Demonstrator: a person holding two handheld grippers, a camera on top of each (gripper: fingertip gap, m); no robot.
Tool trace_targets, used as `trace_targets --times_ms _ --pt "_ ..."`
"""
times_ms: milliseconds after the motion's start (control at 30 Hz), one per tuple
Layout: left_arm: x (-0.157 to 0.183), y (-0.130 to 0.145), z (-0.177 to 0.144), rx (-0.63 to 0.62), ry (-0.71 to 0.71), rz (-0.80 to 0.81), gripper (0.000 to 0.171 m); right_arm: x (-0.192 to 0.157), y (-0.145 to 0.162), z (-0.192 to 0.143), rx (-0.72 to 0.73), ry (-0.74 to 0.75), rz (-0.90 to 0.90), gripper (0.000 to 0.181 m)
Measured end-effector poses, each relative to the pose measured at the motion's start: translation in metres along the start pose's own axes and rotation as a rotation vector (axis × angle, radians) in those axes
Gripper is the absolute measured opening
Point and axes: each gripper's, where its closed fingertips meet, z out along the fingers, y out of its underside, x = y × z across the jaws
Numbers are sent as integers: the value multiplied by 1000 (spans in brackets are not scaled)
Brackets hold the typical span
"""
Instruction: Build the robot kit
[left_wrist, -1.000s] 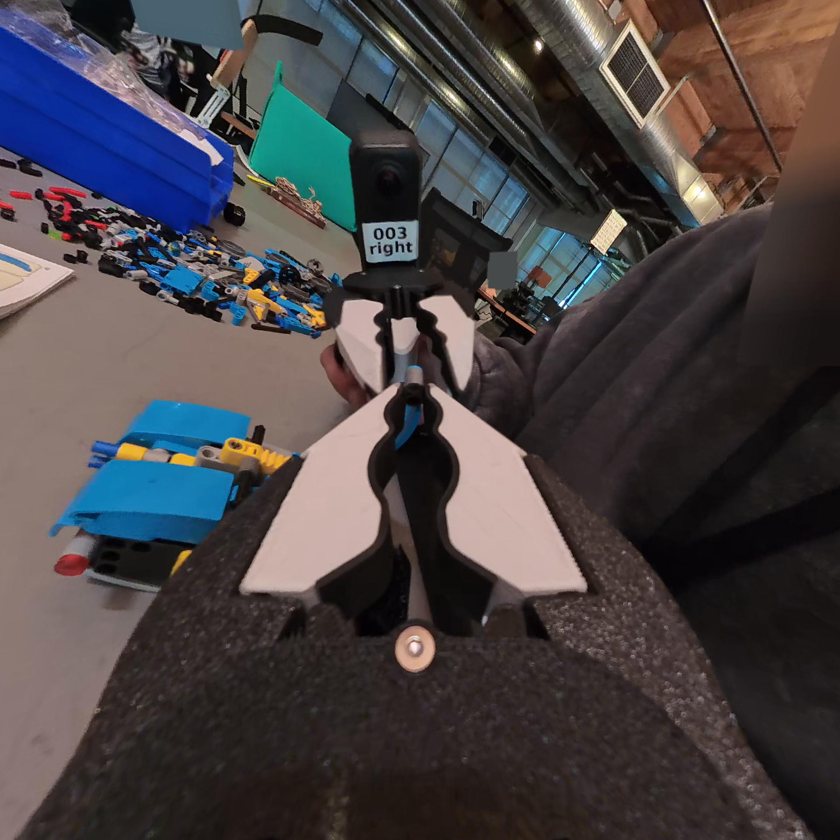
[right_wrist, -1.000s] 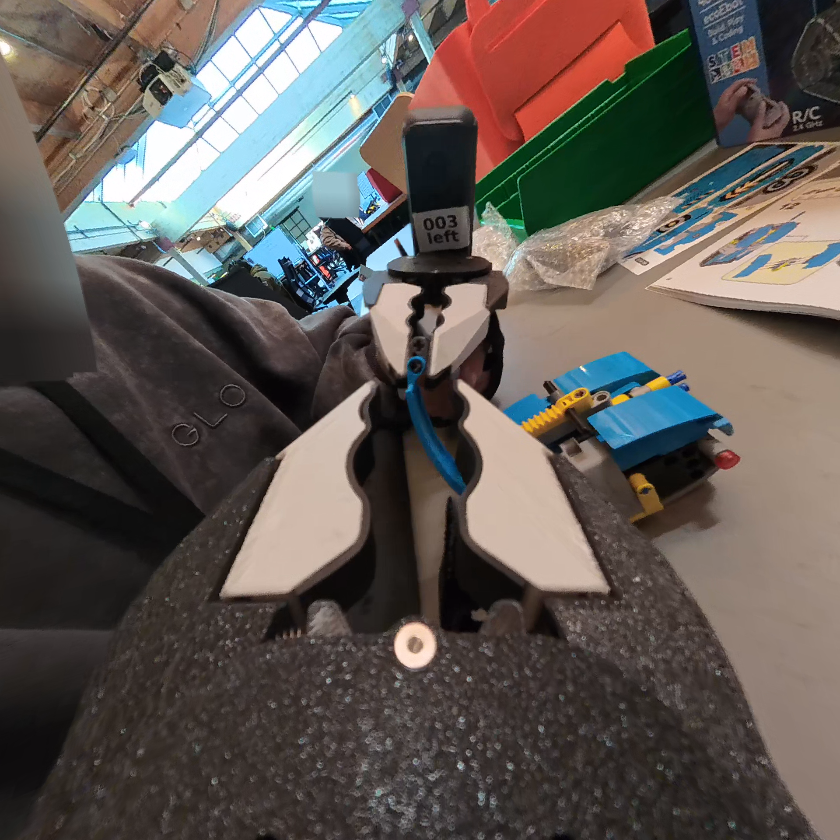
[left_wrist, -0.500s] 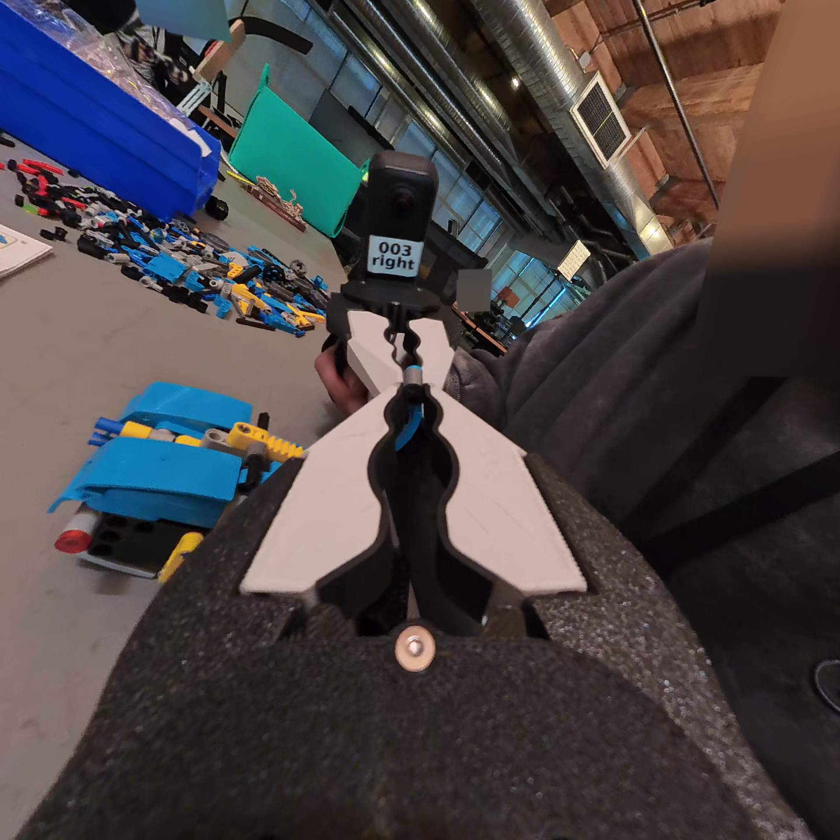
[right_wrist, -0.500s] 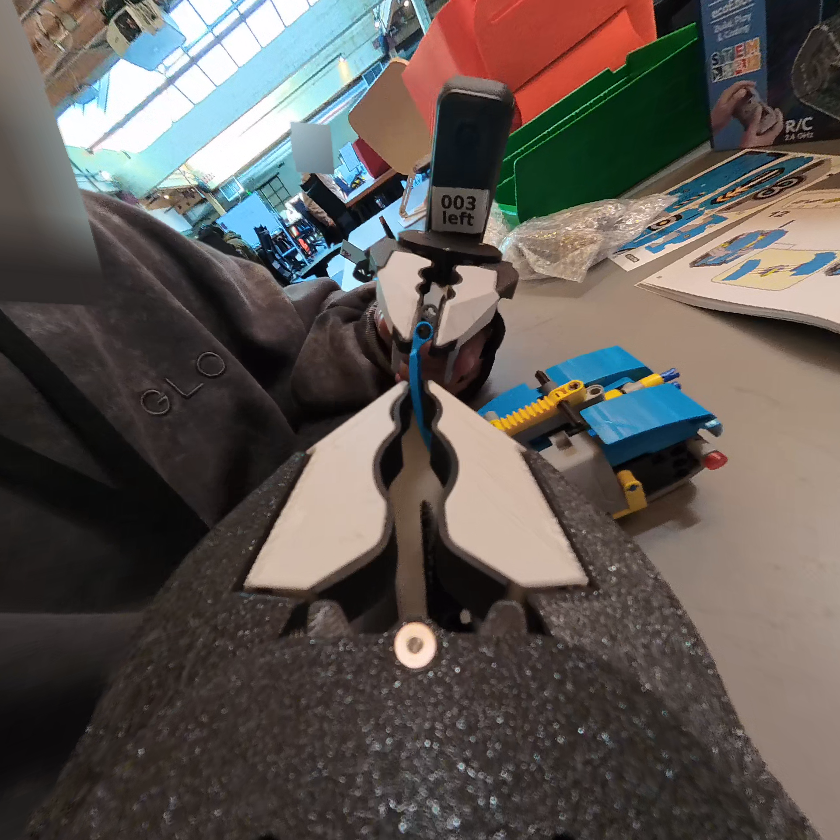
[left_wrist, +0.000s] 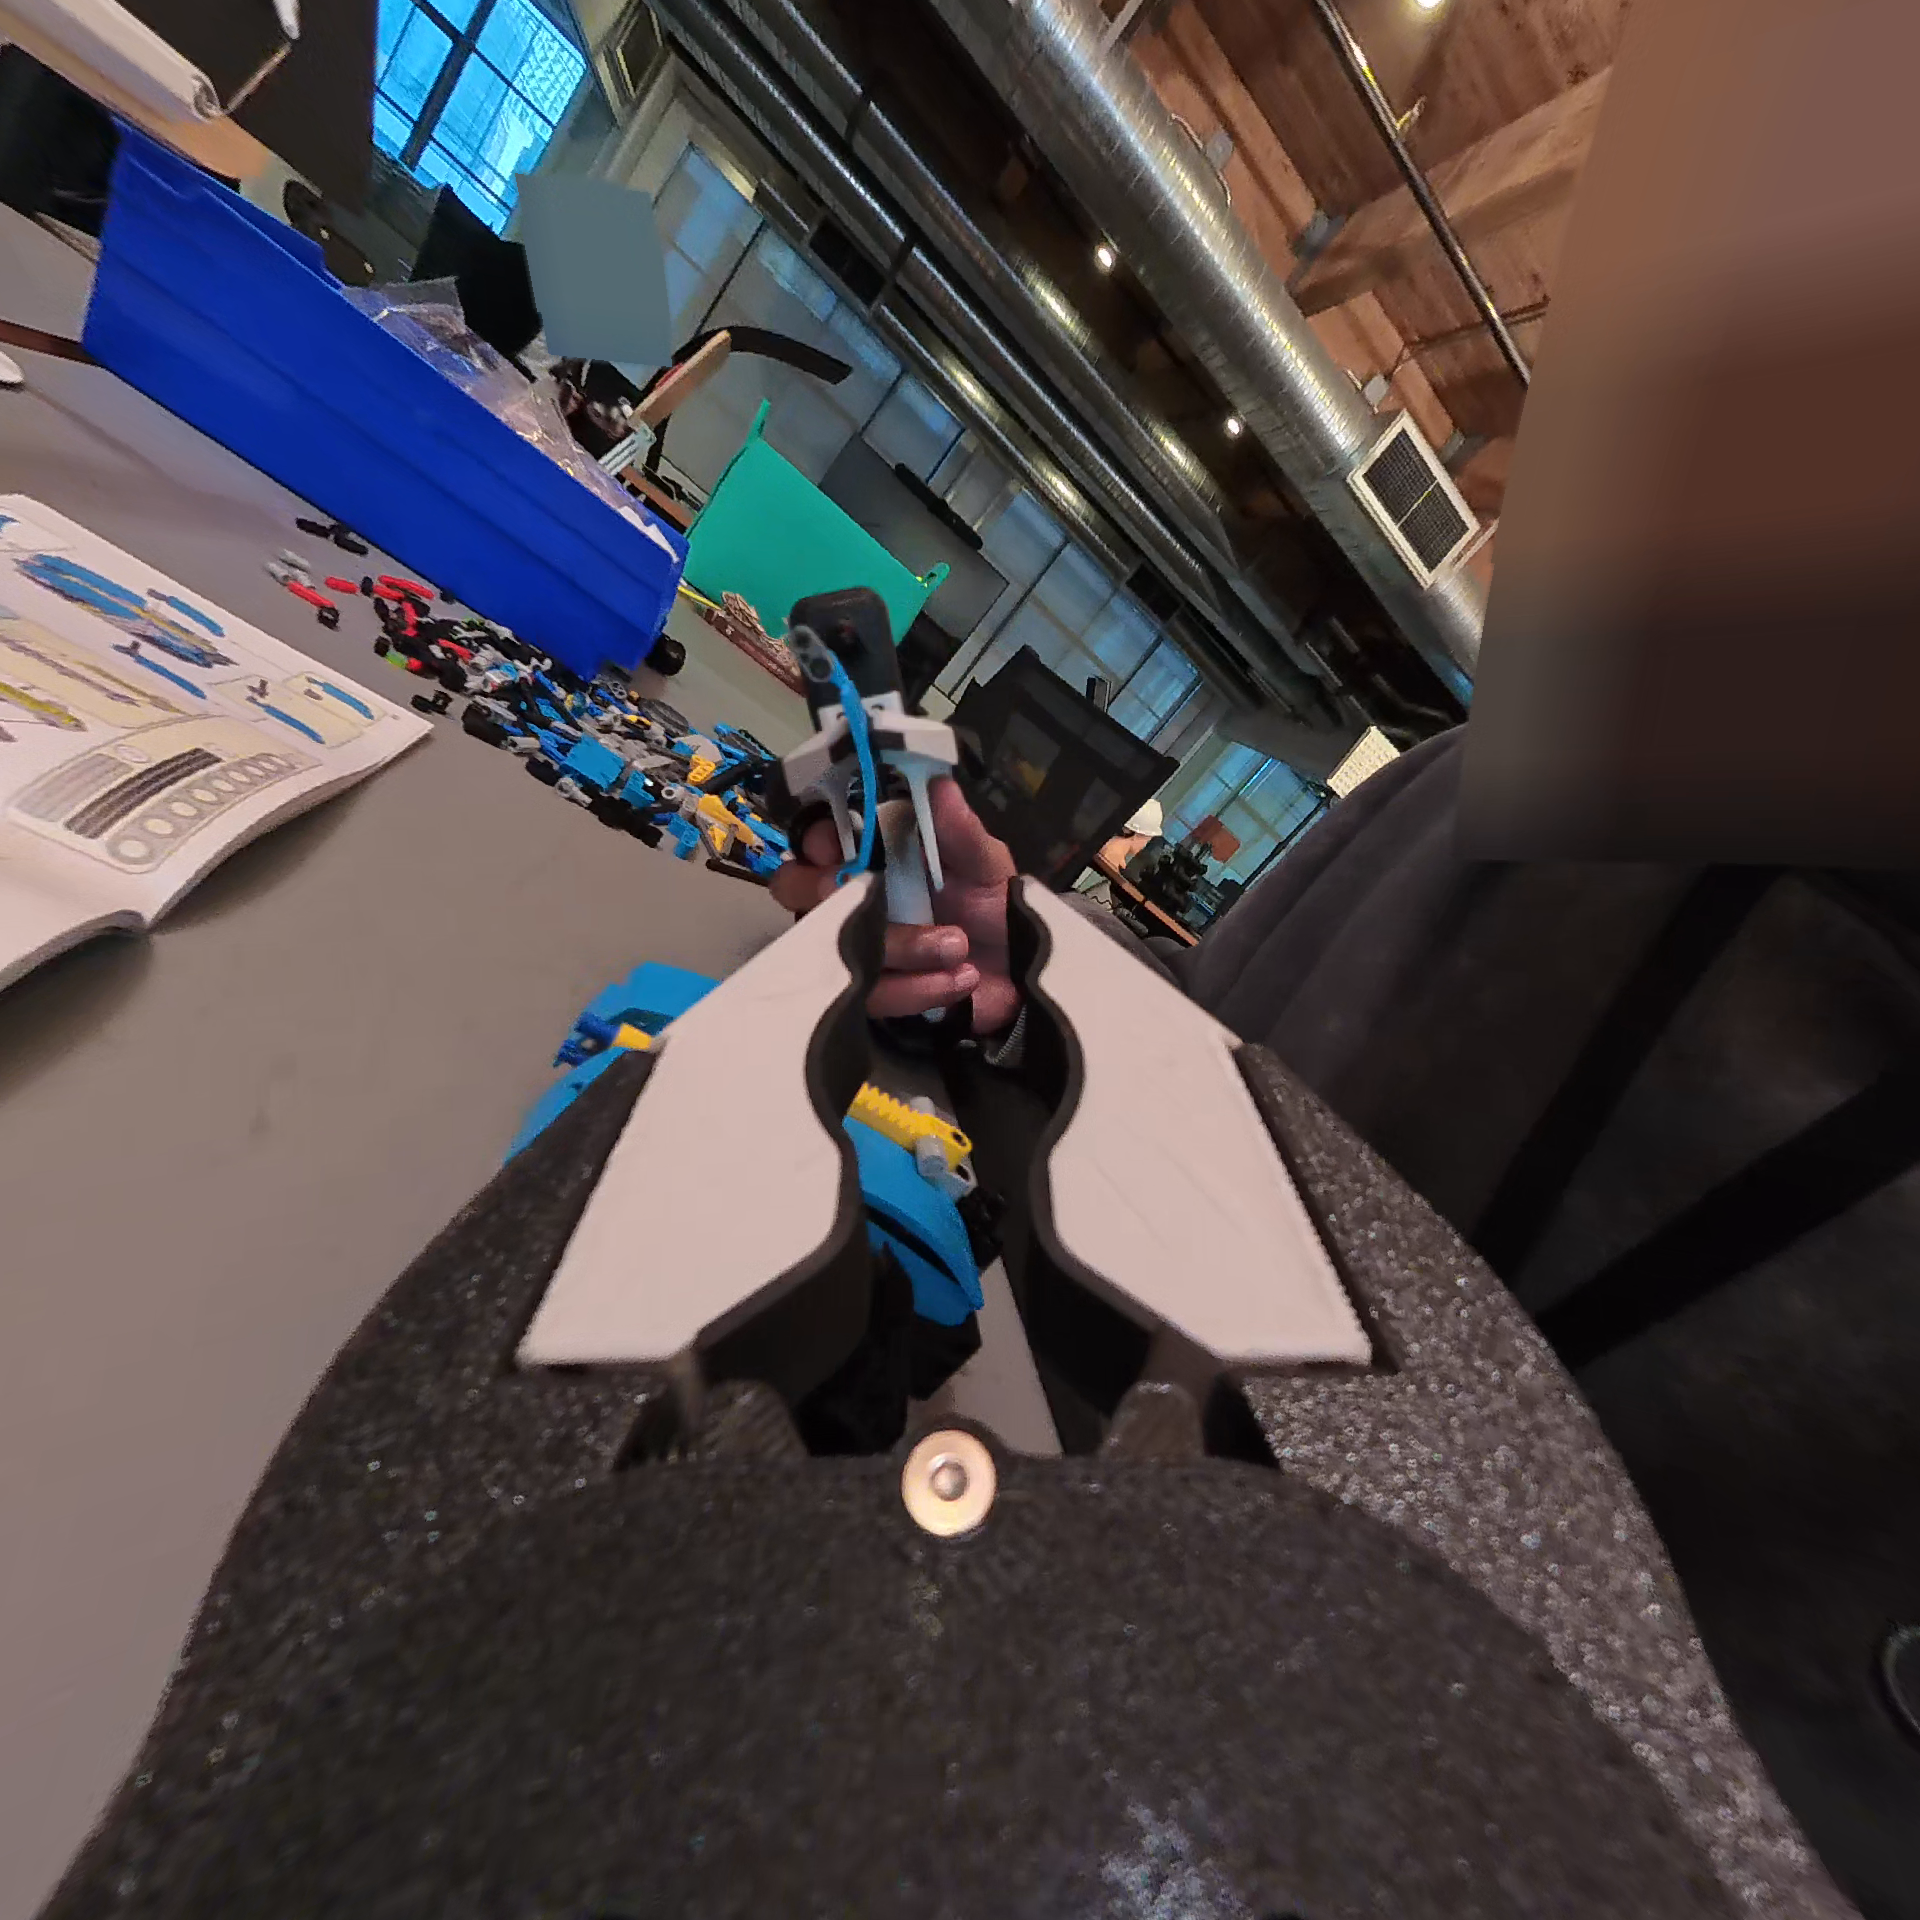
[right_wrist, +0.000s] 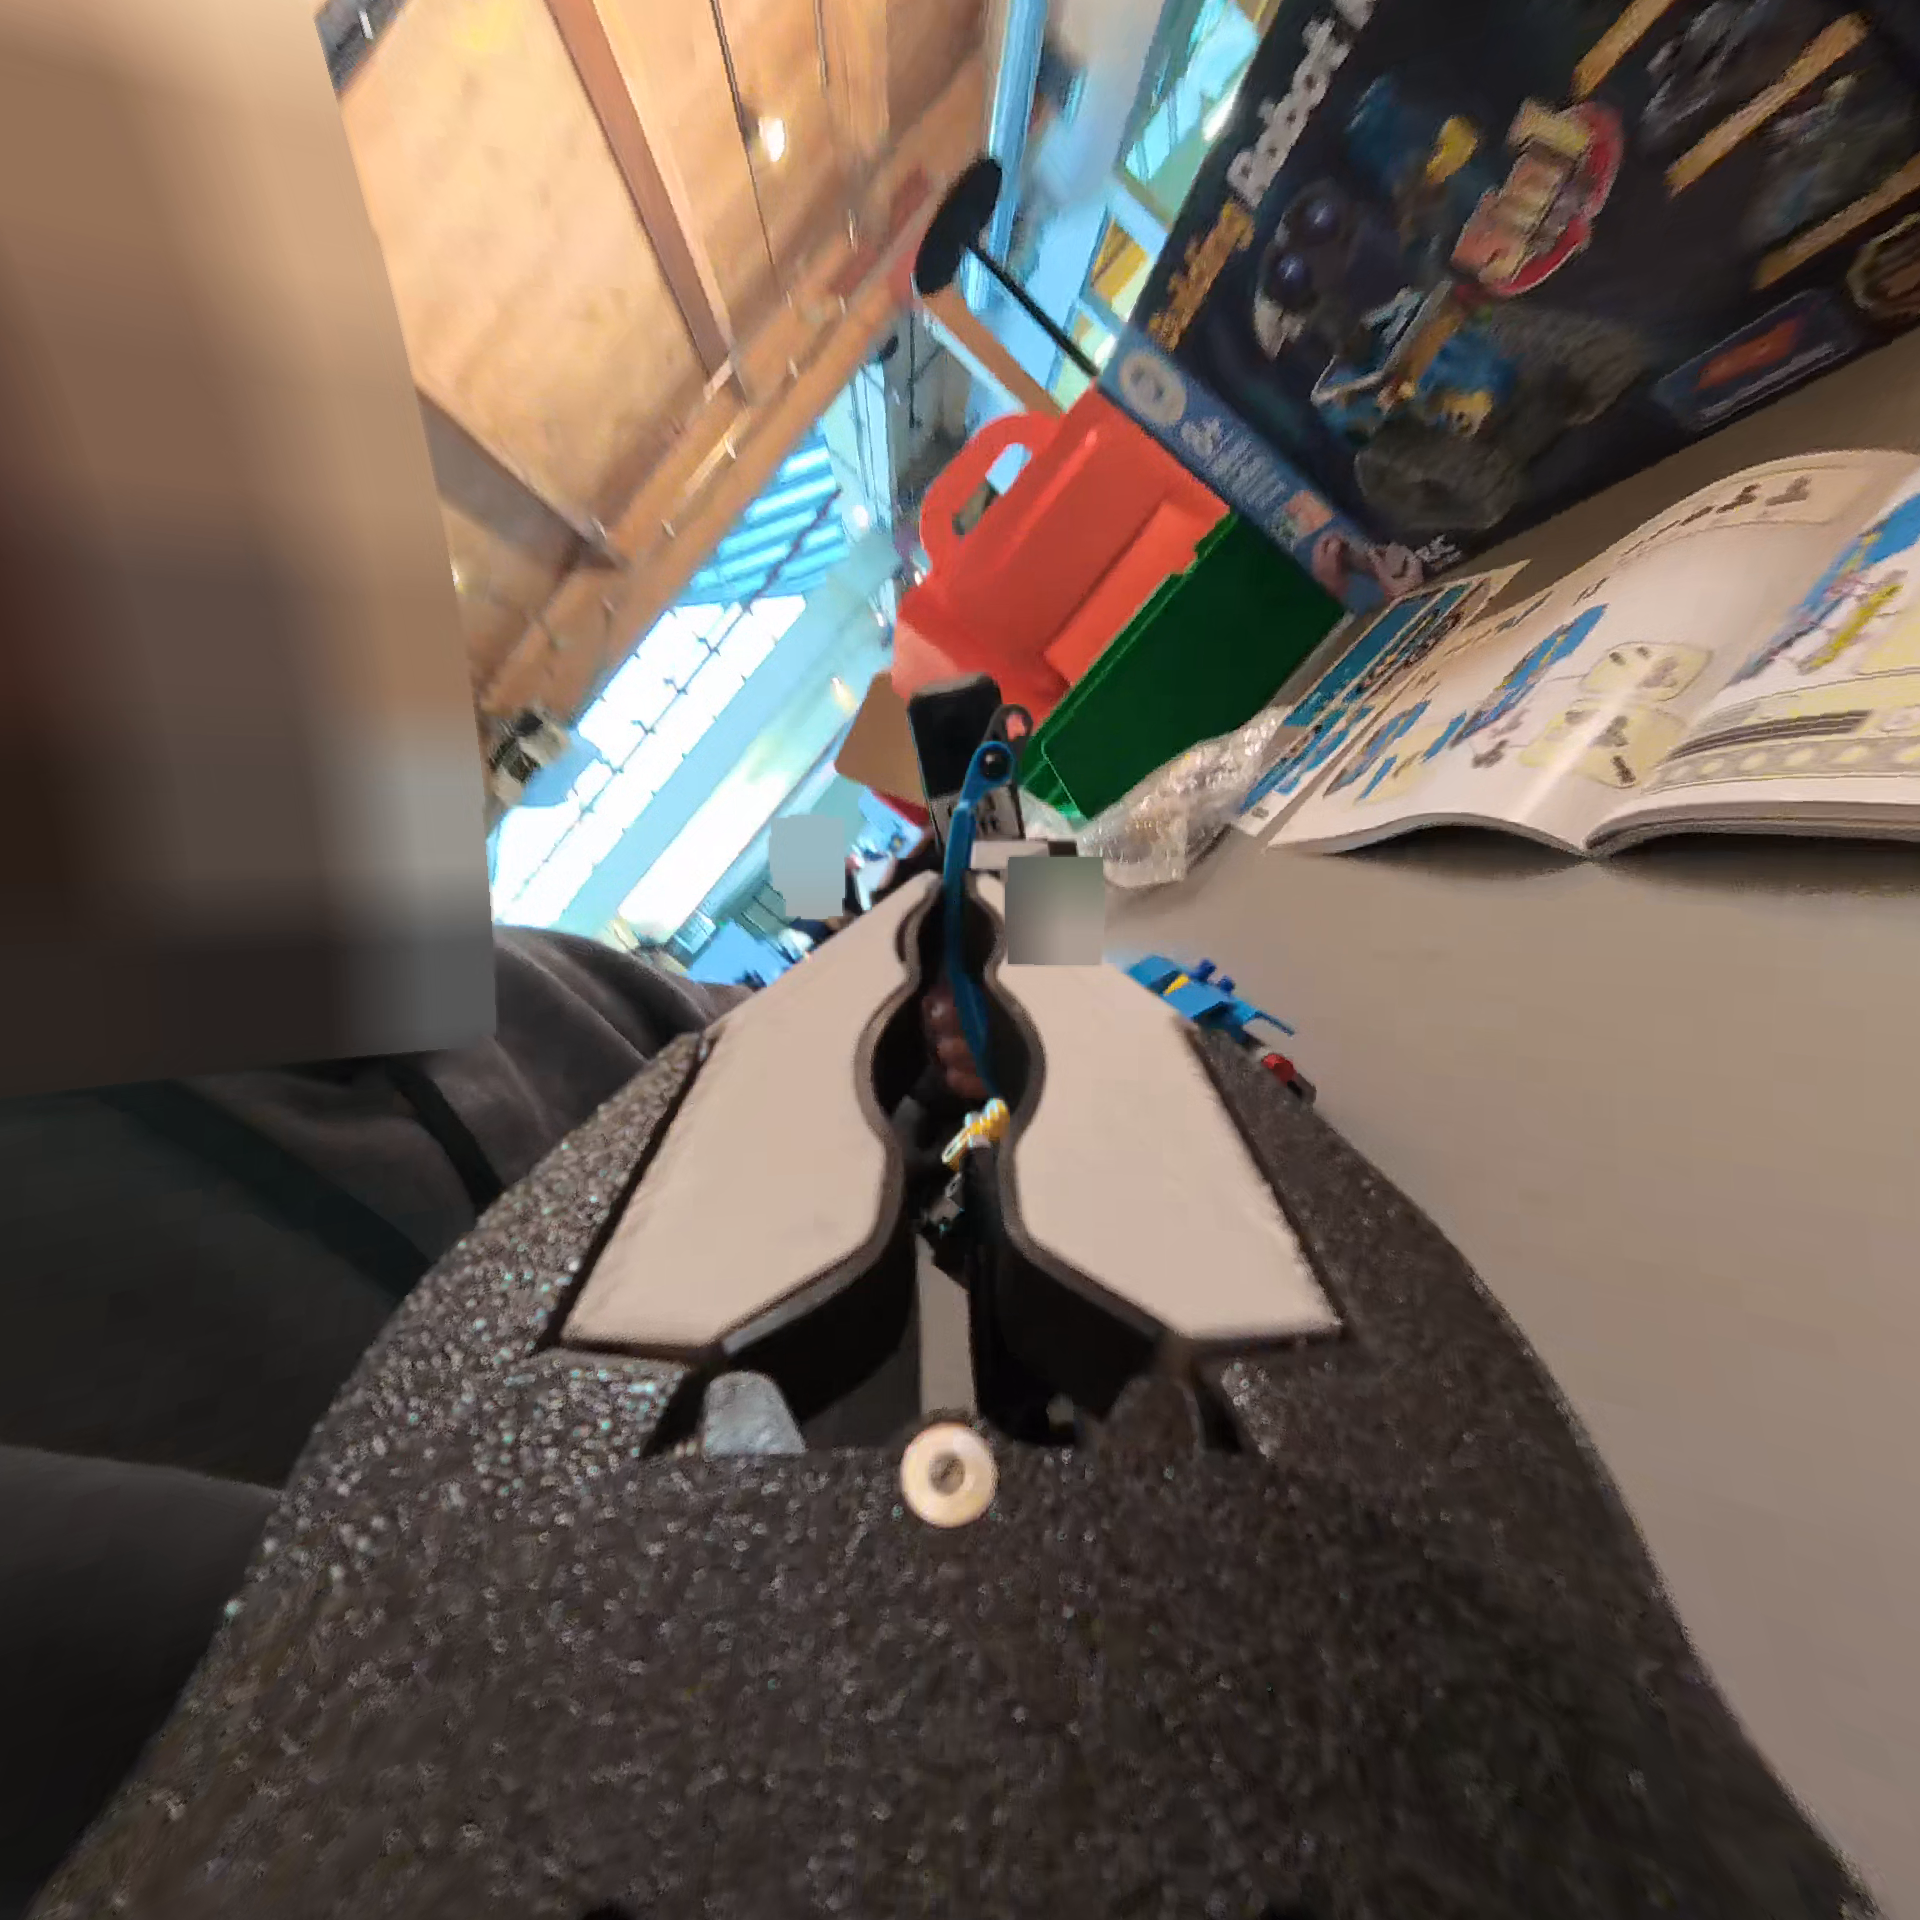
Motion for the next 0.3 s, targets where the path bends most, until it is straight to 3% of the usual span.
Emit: trace_targets --times_ms 300 --pt "4 5 3 -28 -8 71 22 6 10 10 -87 60 -113 0"
